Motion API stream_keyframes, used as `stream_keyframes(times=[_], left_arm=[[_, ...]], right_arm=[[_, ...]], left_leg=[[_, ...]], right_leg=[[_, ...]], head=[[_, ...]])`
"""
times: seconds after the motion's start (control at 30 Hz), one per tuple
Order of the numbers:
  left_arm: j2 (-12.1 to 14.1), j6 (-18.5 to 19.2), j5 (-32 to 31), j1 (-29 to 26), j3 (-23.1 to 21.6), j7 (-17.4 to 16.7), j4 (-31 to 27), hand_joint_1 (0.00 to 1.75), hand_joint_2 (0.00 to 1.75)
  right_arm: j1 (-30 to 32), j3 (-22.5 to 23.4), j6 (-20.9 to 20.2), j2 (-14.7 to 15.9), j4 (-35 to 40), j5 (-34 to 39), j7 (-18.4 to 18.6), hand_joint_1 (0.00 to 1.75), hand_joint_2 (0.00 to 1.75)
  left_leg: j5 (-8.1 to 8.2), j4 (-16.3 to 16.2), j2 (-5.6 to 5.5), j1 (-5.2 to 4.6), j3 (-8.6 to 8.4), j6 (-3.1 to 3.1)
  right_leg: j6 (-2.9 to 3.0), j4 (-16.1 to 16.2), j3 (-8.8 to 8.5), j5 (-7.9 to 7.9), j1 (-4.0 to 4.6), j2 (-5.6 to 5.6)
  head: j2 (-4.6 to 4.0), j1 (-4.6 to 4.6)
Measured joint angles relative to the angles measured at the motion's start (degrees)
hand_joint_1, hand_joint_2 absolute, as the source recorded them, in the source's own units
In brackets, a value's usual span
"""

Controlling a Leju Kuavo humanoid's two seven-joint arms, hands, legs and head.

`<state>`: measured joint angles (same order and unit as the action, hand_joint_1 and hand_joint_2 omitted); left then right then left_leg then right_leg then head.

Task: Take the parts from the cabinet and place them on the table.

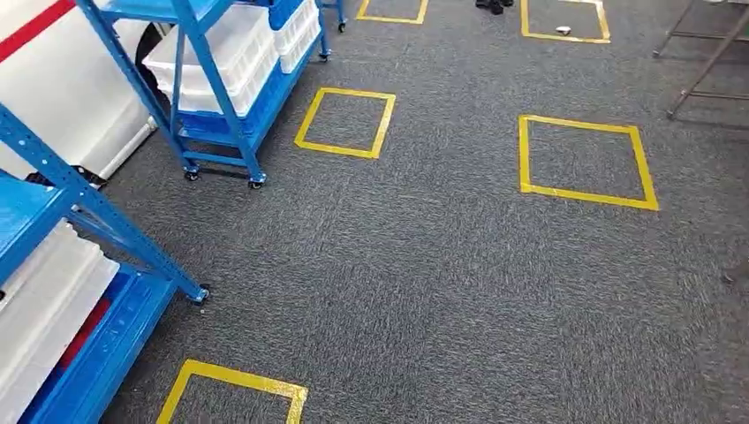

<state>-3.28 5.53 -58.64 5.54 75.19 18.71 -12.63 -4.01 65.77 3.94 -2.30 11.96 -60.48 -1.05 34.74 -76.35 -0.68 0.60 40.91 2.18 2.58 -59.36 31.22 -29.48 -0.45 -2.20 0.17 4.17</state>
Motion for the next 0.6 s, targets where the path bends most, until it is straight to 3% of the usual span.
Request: stream_keyframes(times=[0.03, 0.1, 0.13, 0.17, 0.3, 0.33, 0.37, 0.4, 0.43, 0.5, 0.53, 0.57, 0.6], left_arm=[[-0.02, 0.0, 0.0, -0.18, 0.0, 0.0, 0.0, 0.0, 0.0], [-0.02, -0.06, -0.02, -0.27, 0.0, 0.02, 0.0, 0.0, 0.0], [-0.02, -0.07, -0.13, -0.2, 0.0, 0.13, 0.0, 0.0, 0.0], [0.0, -0.07, -0.22, -0.05, 0.0, 0.22, 0.0, 0.0, 0.0], [0.04, -0.04, -0.46, -0.13, 0.0, 0.5, 0.0, 0.0, 0.0], [0.02, -0.04, -0.46, -0.21, 0.0, 0.5, 0.0, 0.0, 0.0], [-0.18, -0.02, -0.46, -0.18, -0.02, 0.59, 0.02, 0.0, 0.0], [-0.17, -0.02, -0.46, -0.07, -0.02, 0.52, 0.02, 0.0, 0.0], [-0.22, 0.02, -0.46, 0.17, -0.02, 0.52, 0.02, 0.0, 0.0], [-0.28, 0.02, -0.46, 0.15, -0.02, 0.55, 0.02, 0.0, 0.0], [-0.28, 0.04, -0.46, 0.04, -0.02, 0.55, 0.02, 0.0, 0.0], [-0.33, 0.11, -0.46, -0.02, -0.02, 0.52, 0.02, 0.0, 0.0], [-0.39, 0.15, -0.46, -0.02, -0.02, 0.55, 0.02, 0.0, 0.0]], right_arm=[[-0.06, 0.0, -0.02, 0.0, 0.0, 0.0, 0.07, 0.0, 0.0], [-0.22, 0.0, -0.09, 0.0, 0.0, 0.02, 0.06, 0.0, 0.0], [-0.25, 0.0, -0.09, 0.0, 0.0, 0.07, 0.06, 0.0, 0.0], [-0.21, 0.0, -0.09, 0.0, 0.0, 0.11, 0.06, 0.0, 0.0], [-0.79, -0.02, -0.24, -0.02, 0.0, 0.11, -0.13, 0.0, 0.0], [-0.85, -0.02, -0.31, 0.0, 0.02, 0.11, -0.15, 0.0, 0.0], [-0.8, -0.02, -0.31, 0.24, 0.02, 0.11, -0.22, 0.0, 0.0], [-0.76, -0.02, -0.37, 0.22, 0.0, 0.11, -0.22, 0.0, 0.0], [-0.6, -0.02, -0.37, 0.24, 0.0, 0.11, -0.22, 0.0, 0.0], [-0.39, -0.02, -0.35, 0.42, 0.0, 0.11, -0.22, 0.0, 0.0], [-0.34, -0.02, -0.35, 0.44, 0.0, 0.11, -0.22, 0.0, 0.0], [-0.33, -0.02, -0.37, 0.48, 0.02, 0.09, -0.24, 0.0, 0.0], [-0.32, -0.02, -0.61, 0.59, 0.02, 0.0, -0.33, 0.0, 0.0]], left_leg=[[-1.1, 0.69, 0.09, 0.0, -0.31, -0.17], [-5.88, 9.08, 0.79, -0.23, -4.51, -0.89], [-8.14, 14.38, 2.34, -0.64, -7.33, -1.48], [-7.57, 17.43, 5.82, -1.44, -8.91, -2.13], [-7.98, 18.39, 3.53, -2.14, -8.65, -3.08], [-8.79, 19.58, 2.79, -1.19, -9.73, -3.44], [-9.04, 20.19, 2.21, -1.25, -9.95, -3.56], [-9.25, 20.21, 1.75, -1.16, -9.9, -3.83], [-9.26, 20.2, 0.91, -1.11, -9.79, -3.85], [-9.24, 20.07, -0.68, -1.11, -9.79, -3.84], [-9.18, 19.9, -1.41, -0.99, -9.8, -3.75], [-9.02, 19.64, -2.31, -0.79, -9.8, -3.51], [-8.77, 19.17, -3.2, -0.5, -9.83, -3.16]], right_leg=[[0.09, 0.0, -0.09, -0.1, 0.16, -0.68], [0.1, 0.0, -0.5, -0.4, 0.41, -1.96], [0.03, 0.01, -0.8, -0.58, 0.44, -2.55], [-0.15, 0.09, -1.0, -0.75, 0.45, -3.16], [-1.2, 0.41, -1.57, -0.99, 0.3, -5.42], [-1.62, 0.22, -1.79, -1.43, 0.31, -4.93], [-1.84, -1.22, -1.37, -2.43, 0.08, -1.07], [-1.88, -4.51, 0.22, -4.52, 0.06, 0.97], [-2.0, -9.5, 2.67, -6.91, -0.09, 1.88], [-2.35, -16.55, 6.46, -8.92, -0.34, 2.14], [-2.52, -16.83, 6.96, -8.04, -0.45, 2.15], [-2.75, -14.37, 6.25, -5.67, -0.63, 2.18], [-3.05, -9.52, 4.21, -2.38, -0.91, 2.45]], head=[[0.0, 0.0], [0.0, 0.0], [0.0, 0.0], [0.0, 0.0], [0.0, 0.0], [0.0, 0.02], [0.0, -0.02], [0.0, -0.02], [0.0, -0.02], [0.0, -0.02], [0.0, 0.0], [0.0, -0.02], [0.0, -0.02]])
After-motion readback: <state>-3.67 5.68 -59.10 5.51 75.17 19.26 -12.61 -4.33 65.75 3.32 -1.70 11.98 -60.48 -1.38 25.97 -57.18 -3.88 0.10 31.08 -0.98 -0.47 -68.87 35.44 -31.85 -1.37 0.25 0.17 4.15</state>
